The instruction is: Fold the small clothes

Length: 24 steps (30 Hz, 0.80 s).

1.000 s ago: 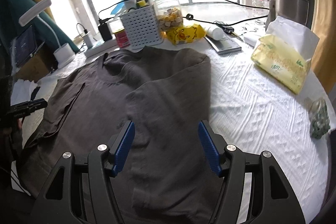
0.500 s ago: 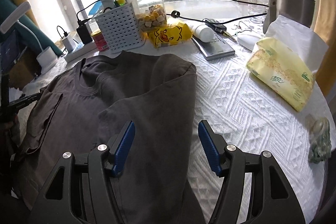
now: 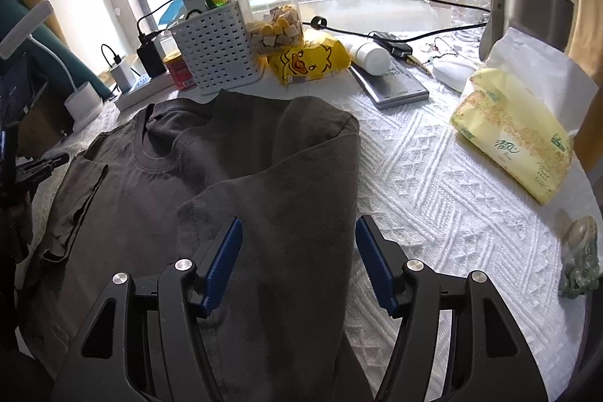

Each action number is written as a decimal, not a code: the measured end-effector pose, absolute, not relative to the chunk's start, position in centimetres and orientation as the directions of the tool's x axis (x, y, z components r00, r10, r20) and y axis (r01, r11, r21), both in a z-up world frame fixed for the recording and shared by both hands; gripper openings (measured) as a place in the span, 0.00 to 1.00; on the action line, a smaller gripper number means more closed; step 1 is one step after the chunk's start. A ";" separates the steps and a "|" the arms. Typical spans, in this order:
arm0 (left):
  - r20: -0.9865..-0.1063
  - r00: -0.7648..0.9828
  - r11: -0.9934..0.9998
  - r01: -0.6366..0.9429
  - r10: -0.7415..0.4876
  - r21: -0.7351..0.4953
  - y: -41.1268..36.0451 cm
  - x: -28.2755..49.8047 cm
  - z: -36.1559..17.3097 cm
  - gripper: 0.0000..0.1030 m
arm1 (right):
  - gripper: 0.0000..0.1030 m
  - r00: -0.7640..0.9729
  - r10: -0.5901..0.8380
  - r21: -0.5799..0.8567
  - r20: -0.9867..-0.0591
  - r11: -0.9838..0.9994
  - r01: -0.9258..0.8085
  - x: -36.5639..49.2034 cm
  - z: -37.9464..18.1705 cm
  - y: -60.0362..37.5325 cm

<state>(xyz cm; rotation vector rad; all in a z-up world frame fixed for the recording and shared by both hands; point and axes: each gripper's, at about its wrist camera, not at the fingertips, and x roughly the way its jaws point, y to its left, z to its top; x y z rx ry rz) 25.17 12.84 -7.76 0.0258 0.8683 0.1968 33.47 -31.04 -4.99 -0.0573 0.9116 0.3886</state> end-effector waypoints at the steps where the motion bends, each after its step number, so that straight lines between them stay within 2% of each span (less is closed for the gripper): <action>1: -0.753 0.634 0.983 -0.148 0.177 0.106 12.3 24.8 -7.4 0.01 | 0.64 0.551 0.304 0.115 -0.777 0.929 -0.351 33.2 -4.9 -31.1; 6: -0.750 0.653 0.994 -0.061 0.108 0.090 8.9 22.4 -6.3 0.02 | 0.64 0.561 0.312 0.113 -0.767 0.926 -0.361 31.6 -4.2 -31.1; 8: -0.750 0.657 0.997 -0.029 0.075 0.074 7.6 21.4 -6.1 0.06 | 0.64 0.563 0.317 0.114 -0.763 0.924 -0.365 30.9 -4.0 -31.2; 9: -0.752 0.656 0.998 -0.014 0.061 0.069 6.9 20.9 -6.1 0.10 | 0.64 0.565 0.318 0.113 -0.762 0.923 -0.367 30.4 -3.9 -31.2; 11: -0.754 0.656 0.998 -0.001 0.047 0.062 5.8 19.9 -6.1 0.38 | 0.64 0.567 0.320 0.115 -0.759 0.923 -0.368 29.7 -3.7 -31.4; 12: -0.753 0.657 0.999 0.008 0.034 0.052 5.2 19.3 -6.2 0.42 | 0.64 0.569 0.320 0.115 -0.757 0.923 -0.367 29.4 -3.7 -31.5; 24: -0.810 0.586 0.995 0.078 0.003 0.061 1.6 15.2 -8.8 0.43 | 0.64 0.599 0.319 0.114 -0.735 0.928 -0.356 25.5 -2.5 -33.0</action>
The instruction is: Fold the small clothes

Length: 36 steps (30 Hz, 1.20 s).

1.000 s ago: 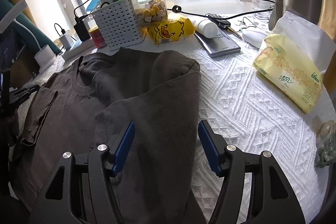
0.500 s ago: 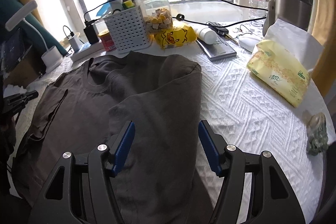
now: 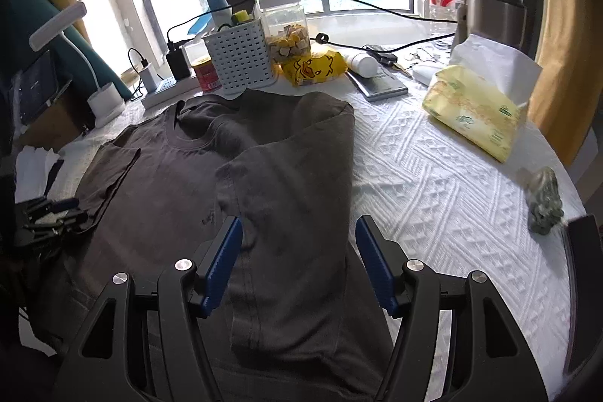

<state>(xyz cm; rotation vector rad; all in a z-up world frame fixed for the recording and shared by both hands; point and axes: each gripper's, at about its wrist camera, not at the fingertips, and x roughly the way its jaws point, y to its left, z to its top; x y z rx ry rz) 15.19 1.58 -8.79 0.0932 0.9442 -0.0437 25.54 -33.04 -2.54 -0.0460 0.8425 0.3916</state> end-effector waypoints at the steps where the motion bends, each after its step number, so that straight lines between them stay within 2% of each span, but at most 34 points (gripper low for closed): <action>1: -0.816 0.578 0.994 0.084 0.004 0.064 1.3 14.9 -9.1 0.43 | 0.64 0.600 0.319 0.113 -0.733 0.928 -0.355 25.3 -2.5 -33.1; 3: -0.817 0.576 0.994 0.083 0.008 0.068 0.9 14.3 -9.4 0.44 | 0.64 0.603 0.320 0.114 -0.731 0.928 -0.354 24.8 -2.4 -33.3; 5: -0.812 0.583 0.995 0.073 0.014 0.069 0.9 13.7 -9.5 0.53 | 0.64 0.607 0.320 0.113 -0.728 0.928 -0.354 24.2 -2.3 -33.4; 7: -0.808 0.589 0.996 0.053 0.026 0.071 1.0 13.3 -9.5 0.56 | 0.64 0.609 0.319 0.111 -0.726 0.929 -0.354 23.8 -2.3 -33.6; 21: -0.743 0.669 0.998 0.054 -0.017 0.026 -0.7 9.7 -6.9 0.56 | 0.64 0.638 0.316 0.105 -0.703 0.932 -0.346 19.7 -1.6 -36.4; 36: -0.724 0.686 0.993 0.114 -0.075 0.005 -4.8 7.1 -6.7 0.56 | 0.64 0.612 0.292 0.105 -0.735 0.941 -0.323 15.5 -4.2 -39.7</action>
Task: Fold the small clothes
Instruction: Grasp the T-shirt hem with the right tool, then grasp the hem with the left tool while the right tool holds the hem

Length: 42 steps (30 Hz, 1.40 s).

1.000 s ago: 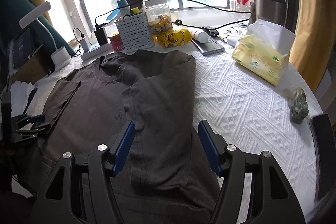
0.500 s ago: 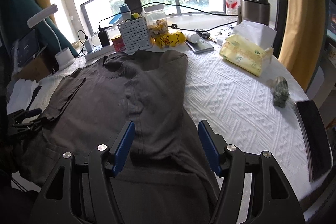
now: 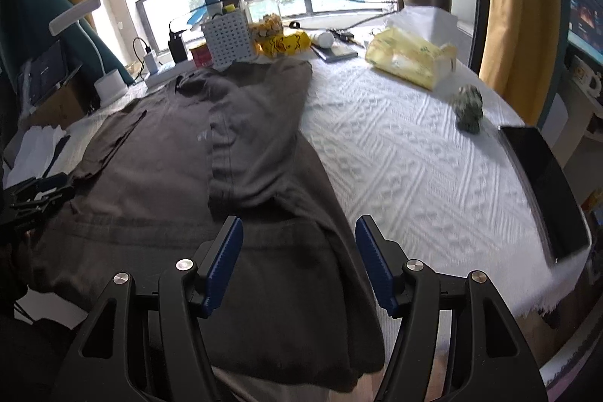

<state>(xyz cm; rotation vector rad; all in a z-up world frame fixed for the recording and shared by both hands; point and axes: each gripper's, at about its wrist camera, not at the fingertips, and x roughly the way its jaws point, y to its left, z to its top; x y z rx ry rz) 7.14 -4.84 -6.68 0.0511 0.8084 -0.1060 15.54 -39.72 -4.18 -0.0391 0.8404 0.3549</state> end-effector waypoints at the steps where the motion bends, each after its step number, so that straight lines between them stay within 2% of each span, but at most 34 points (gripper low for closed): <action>1: -0.724 0.685 0.993 0.120 -0.079 0.006 -5.1 7.0 -6.7 0.56 | 0.64 0.606 0.296 0.108 -0.738 0.939 -0.327 15.3 -4.5 -39.7; 15: -0.740 0.667 0.991 0.130 -0.087 0.001 -6.5 5.1 -7.6 0.56 | 0.60 0.588 0.298 0.103 -0.752 0.934 -0.342 15.4 -6.7 -39.5; 20: -0.719 0.694 0.995 0.089 -0.035 0.037 -5.6 3.7 -7.5 0.56 | 0.48 0.597 0.307 0.126 -0.741 0.937 -0.325 16.1 -6.8 -39.4; 23: -0.702 0.711 0.998 0.033 0.020 0.062 -3.7 2.4 -7.0 0.56 | 0.31 0.598 0.303 0.117 -0.742 0.937 -0.330 16.1 -7.0 -38.9; 25: -0.693 0.719 0.998 -0.010 0.055 0.070 -2.2 1.5 -6.6 0.56 | 0.29 0.600 0.297 0.104 -0.743 0.937 -0.335 16.1 -7.0 -38.6; 27: -0.686 0.720 0.995 -0.064 0.100 0.077 -0.5 0.5 -6.4 0.56 | 0.13 0.594 0.297 0.105 -0.748 0.936 -0.336 16.1 -7.1 -38.4; 34: -0.702 0.679 0.974 -0.196 0.217 0.112 3.8 -2.1 -7.8 0.56 | 0.08 0.587 0.334 0.136 -0.738 0.925 -0.355 15.7 -6.6 -38.2; 40: -0.710 0.681 0.980 -0.189 0.179 0.066 4.5 -3.0 -8.7 0.55 | 0.08 0.601 0.345 0.122 -0.721 0.917 -0.380 15.0 -5.3 -37.3; 42: -0.706 0.690 0.984 -0.170 0.159 0.055 4.1 -3.1 -8.7 0.46 | 0.08 0.606 0.347 0.122 -0.716 0.917 -0.380 14.8 -5.0 -37.4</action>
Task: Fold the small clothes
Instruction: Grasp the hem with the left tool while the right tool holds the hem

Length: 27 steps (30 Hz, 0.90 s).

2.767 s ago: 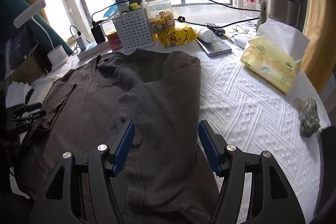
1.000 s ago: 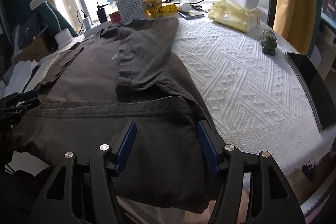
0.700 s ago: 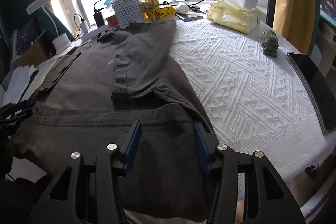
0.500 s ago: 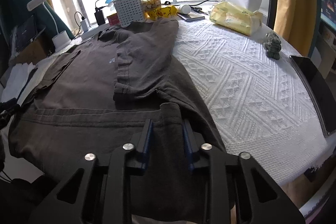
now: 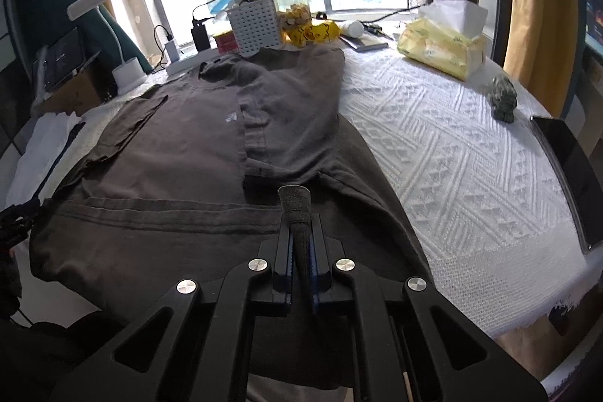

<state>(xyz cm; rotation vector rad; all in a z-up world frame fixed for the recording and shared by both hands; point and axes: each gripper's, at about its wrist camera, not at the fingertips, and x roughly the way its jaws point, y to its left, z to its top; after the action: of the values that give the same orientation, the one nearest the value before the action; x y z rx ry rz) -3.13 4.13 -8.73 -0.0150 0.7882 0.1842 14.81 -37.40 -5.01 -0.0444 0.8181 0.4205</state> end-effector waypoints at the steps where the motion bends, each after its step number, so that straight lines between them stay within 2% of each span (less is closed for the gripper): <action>1: -0.708 0.691 0.986 -0.156 0.145 0.050 3.9 -3.1 -8.8 0.36 | 0.08 0.608 0.348 0.122 -0.714 0.917 -0.380 14.8 -4.9 -37.4; 4: -0.715 0.686 0.989 -0.140 0.133 0.050 3.7 -3.1 -9.1 0.20 | 0.08 0.615 0.347 0.121 -0.708 0.918 -0.378 14.6 -4.5 -37.6; 7: -0.717 0.682 0.987 -0.152 0.144 0.054 4.0 -3.3 -9.6 0.14 | 0.08 0.622 0.344 0.119 -0.704 0.920 -0.374 14.5 -4.3 -37.8; 13: -0.712 0.674 0.968 -0.250 0.197 0.031 6.1 -3.9 -9.2 0.13 | 0.08 0.632 0.339 0.117 -0.696 0.923 -0.367 14.4 -3.9 -38.2; 15: -0.707 0.671 0.957 -0.287 0.222 0.029 6.9 -4.0 -9.2 0.16 | 0.08 0.636 0.339 0.118 -0.693 0.924 -0.364 14.4 -3.9 -38.3; 17: -0.716 0.670 0.958 -0.288 0.196 -0.007 7.5 -3.9 -9.6 0.40 | 0.08 0.639 0.340 0.119 -0.690 0.924 -0.363 14.3 -3.8 -38.3; 20: -0.729 0.674 0.955 -0.279 0.120 -0.101 8.3 -3.7 -10.4 0.43 | 0.08 0.645 0.341 0.118 -0.684 0.924 -0.364 14.1 -3.6 -38.4; 22: -0.722 0.685 0.957 -0.263 0.099 -0.118 8.1 -3.7 -10.4 0.43 | 0.08 0.650 0.340 0.115 -0.680 0.924 -0.364 14.0 -3.4 -38.4; 23: -0.722 0.685 0.961 -0.253 0.096 -0.113 7.9 -3.8 -10.4 0.41 | 0.08 0.652 0.341 0.114 -0.677 0.924 -0.365 14.0 -3.2 -38.5; 24: -0.723 0.685 0.965 -0.242 0.093 -0.105 7.6 -3.7 -10.4 0.35 | 0.08 0.654 0.340 0.113 -0.676 0.924 -0.365 14.0 -3.1 -38.5; 25: -0.725 0.681 0.969 -0.232 0.100 -0.085 7.2 -3.7 -10.4 0.16 | 0.08 0.655 0.342 0.112 -0.674 0.924 -0.366 14.0 -3.0 -38.5; 27: -0.722 0.684 0.972 -0.225 0.107 -0.069 6.9 -3.7 -10.1 0.09 | 0.08 0.658 0.345 0.110 -0.669 0.922 -0.372 13.9 -2.7 -38.5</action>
<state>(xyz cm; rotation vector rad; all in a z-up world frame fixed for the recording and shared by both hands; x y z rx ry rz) -3.71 6.89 -10.13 -0.1568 0.7969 0.1871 13.91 -38.45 -2.73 -0.0382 0.7499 0.4065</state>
